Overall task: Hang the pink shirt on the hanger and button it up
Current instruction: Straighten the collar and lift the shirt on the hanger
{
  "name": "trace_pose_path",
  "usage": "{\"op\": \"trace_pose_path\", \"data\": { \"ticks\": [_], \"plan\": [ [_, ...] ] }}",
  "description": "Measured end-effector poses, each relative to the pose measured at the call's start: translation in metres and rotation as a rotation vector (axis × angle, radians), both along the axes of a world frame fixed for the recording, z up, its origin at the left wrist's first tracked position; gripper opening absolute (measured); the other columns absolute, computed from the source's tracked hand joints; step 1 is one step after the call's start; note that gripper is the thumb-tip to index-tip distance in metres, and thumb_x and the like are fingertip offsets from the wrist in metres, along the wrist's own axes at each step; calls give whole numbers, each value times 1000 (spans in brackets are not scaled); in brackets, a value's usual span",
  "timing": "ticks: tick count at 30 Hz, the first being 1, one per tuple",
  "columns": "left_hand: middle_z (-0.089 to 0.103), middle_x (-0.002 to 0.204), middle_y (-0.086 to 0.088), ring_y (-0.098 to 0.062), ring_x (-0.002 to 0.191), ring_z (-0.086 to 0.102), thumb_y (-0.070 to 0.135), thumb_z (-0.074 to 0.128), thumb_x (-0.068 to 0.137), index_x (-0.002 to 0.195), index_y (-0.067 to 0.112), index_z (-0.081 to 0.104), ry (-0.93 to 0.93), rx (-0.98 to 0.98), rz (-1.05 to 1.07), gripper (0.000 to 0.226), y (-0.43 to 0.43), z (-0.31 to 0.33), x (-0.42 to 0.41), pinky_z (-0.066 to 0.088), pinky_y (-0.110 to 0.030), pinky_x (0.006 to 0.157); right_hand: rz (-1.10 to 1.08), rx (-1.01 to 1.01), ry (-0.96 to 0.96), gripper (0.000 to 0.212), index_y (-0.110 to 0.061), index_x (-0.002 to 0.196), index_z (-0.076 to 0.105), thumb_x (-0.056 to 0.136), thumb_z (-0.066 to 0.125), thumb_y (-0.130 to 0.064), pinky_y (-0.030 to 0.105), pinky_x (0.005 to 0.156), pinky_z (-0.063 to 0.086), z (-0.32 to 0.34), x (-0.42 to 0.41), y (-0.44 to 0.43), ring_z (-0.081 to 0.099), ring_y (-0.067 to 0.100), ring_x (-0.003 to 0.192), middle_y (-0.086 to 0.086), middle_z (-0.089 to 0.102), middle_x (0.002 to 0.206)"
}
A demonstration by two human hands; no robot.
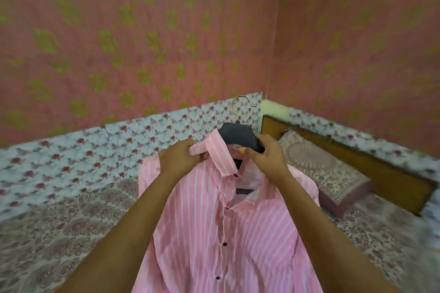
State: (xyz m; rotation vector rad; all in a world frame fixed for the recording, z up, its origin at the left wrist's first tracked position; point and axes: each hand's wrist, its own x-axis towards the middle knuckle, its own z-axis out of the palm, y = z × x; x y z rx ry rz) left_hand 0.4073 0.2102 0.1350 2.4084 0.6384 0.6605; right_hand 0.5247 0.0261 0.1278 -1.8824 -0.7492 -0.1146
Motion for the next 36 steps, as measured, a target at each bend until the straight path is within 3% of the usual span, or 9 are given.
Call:
{"op": "trace_pose_path", "data": {
  "ticks": [6, 11, 13, 16, 19, 22, 28, 32, 36],
  "plan": [
    [55, 68, 5, -22, 74, 54, 44, 71, 61, 70, 25, 55, -123, -17, -58, 26, -31, 72, -61, 35, -33, 65, -179, -17, -342, 30, -12, 97, 63, 74, 69, -31, 44, 67, 51, 93, -42, -59, 60, 29, 79, 9, 65, 88],
    [63, 98, -1, -20, 94, 58, 36, 70, 79, 108, 16, 63, -68, 87, -106, 36, -35, 129, -89, 36, -29, 71, -263, -19, -494, 37, -14, 103, 64, 74, 72, -36, 43, 80, 46, 161, -63, -80, 56, 31, 97, 4, 66, 100],
    [66, 93, -3, -22, 86, 60, 53, 67, 66, 100, 18, 65, -13, 94, -106, 48, -36, 147, -101, 41, -31, 68, -269, -12, -512, 39, -15, 107, 62, 75, 72, -35, 43, 87, 42, 180, -69, -85, 52, 30, 104, 2, 62, 110],
    [61, 66, 0, -19, 66, 57, 58, 65, 52, 69, 32, 60, 52, 88, -116, 31, -43, 169, -120, 37, -27, 57, -260, -17, -522, 40, -18, 109, 61, 74, 72, -36, 46, 93, 40, 203, -75, -95, 51, 30, 107, -1, 55, 118],
    [69, 89, 2, -16, 81, 63, 44, 77, 69, 90, 30, 66, 41, -7, -239, 27, -50, 176, -134, 45, -25, 65, -257, -54, -495, 41, -19, 109, 61, 75, 71, -39, 48, 95, 39, 215, -74, -104, 53, 30, 108, 0, 54, 121],
    [66, 98, 9, -11, 91, 63, 26, 63, 86, 101, 26, 65, -89, -254, -316, 14, -54, 177, -149, 49, -17, 69, -269, -44, -459, 39, -20, 111, 62, 77, 69, -39, 47, 95, 40, 222, -72, -123, 56, 30, 107, 2, 59, 116],
    [63, 70, -6, -14, 66, 56, 3, 67, 81, 76, 2, 68, -205, -104, -78, 5, -69, 171, -141, 46, -24, 63, -262, -40, -467, 36, -20, 110, 61, 79, 68, -36, 44, 95, 35, 214, -79, -133, 56, 30, 104, 2, 60, 114],
    [60, 68, 0, -20, 74, 56, 4, 60, 85, 74, 4, 64, -272, -62, 86, 12, -63, 163, -131, 45, -29, 71, -253, -46, -441, 40, -20, 114, 59, 79, 68, -37, 45, 96, 36, 204, -79, -143, 54, 31, 107, 2, 60, 115],
    [56, 64, -5, -25, 65, 54, 13, 56, 88, 74, 4, 60, -74, 230, 286, 18, -57, 168, -129, 39, -30, 60, -191, -57, -422, 44, -23, 117, 57, 78, 69, -40, 47, 97, 39, 202, -81, -147, 55, 28, 109, 0, 60, 118]
  ]
}}
